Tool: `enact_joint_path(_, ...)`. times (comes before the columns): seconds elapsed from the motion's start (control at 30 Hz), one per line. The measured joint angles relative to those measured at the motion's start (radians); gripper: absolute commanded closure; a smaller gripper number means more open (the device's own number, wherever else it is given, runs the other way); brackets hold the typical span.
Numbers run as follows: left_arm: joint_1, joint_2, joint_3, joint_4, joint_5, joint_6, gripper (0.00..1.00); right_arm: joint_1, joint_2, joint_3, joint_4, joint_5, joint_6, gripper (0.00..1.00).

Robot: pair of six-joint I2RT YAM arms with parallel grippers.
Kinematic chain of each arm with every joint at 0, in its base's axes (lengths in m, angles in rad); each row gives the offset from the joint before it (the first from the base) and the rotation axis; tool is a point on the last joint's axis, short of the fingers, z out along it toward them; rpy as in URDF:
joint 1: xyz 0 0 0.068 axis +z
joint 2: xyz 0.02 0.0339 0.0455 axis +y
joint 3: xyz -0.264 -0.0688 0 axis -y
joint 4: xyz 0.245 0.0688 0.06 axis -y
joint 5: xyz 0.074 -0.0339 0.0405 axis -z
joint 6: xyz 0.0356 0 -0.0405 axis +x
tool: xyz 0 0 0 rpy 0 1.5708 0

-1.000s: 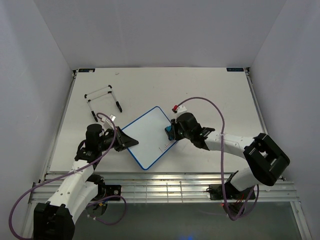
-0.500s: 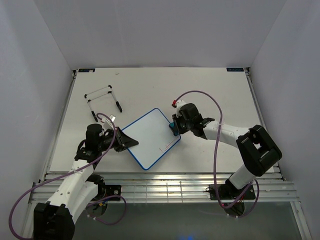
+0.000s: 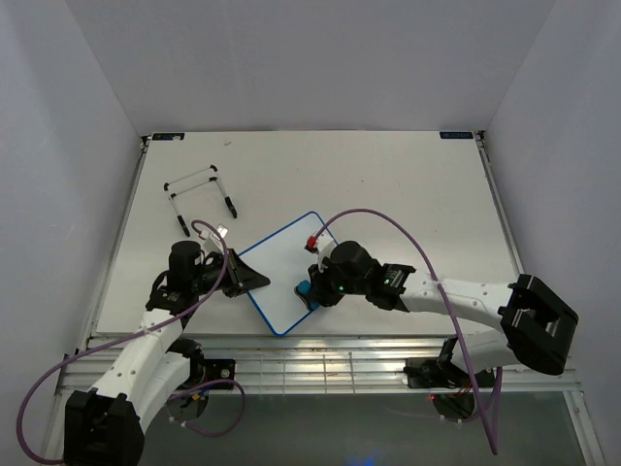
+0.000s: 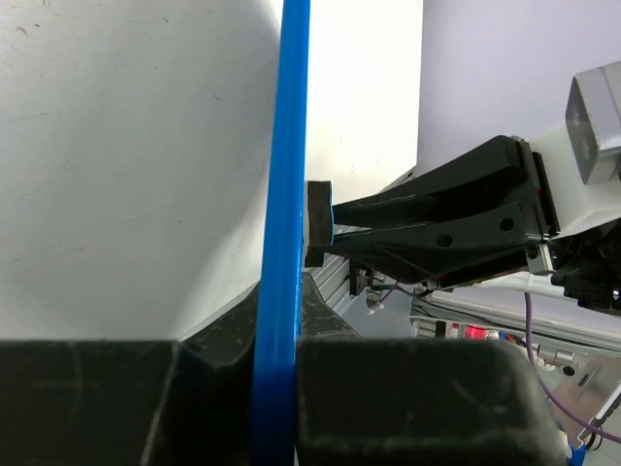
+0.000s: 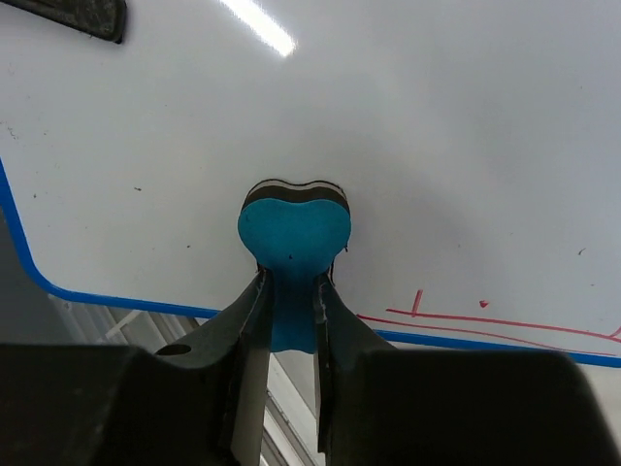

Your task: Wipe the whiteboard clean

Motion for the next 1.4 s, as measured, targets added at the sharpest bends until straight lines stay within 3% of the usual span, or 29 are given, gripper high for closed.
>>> enact_joint_path(0.2,-0.008,0.008,0.0,0.006,0.005,0.006,1.0,-0.018,-0.042,-0.053,-0.008,0.011,0.048,0.92)
enact_joint_path(0.57,-0.007,0.005,0.0,0.035,0.013,-0.006,1.0,-0.331,0.047,-0.076,-0.053,0.124,0.04,0.92)
enact_joint_path(0.73,-0.005,-0.009,0.0,0.037,0.0,-0.02,1.0,-0.381,0.137,-0.008,-0.06,0.158,-0.008,0.92)
enact_joint_path(1.0,-0.005,-0.023,-0.011,0.037,0.002,-0.043,1.0,-0.352,0.04,-0.102,0.023,0.054,-0.049,0.92)
enact_joint_path(1.2,-0.006,-0.023,-0.032,0.056,0.013,-0.075,1.0,-0.203,-0.088,-0.186,0.142,-0.058,0.005,0.92)
enact_joint_path(1.4,-0.008,-0.028,-0.055,0.064,0.015,-0.109,1.0,-0.044,-0.099,-0.163,0.199,-0.042,0.066,0.92)
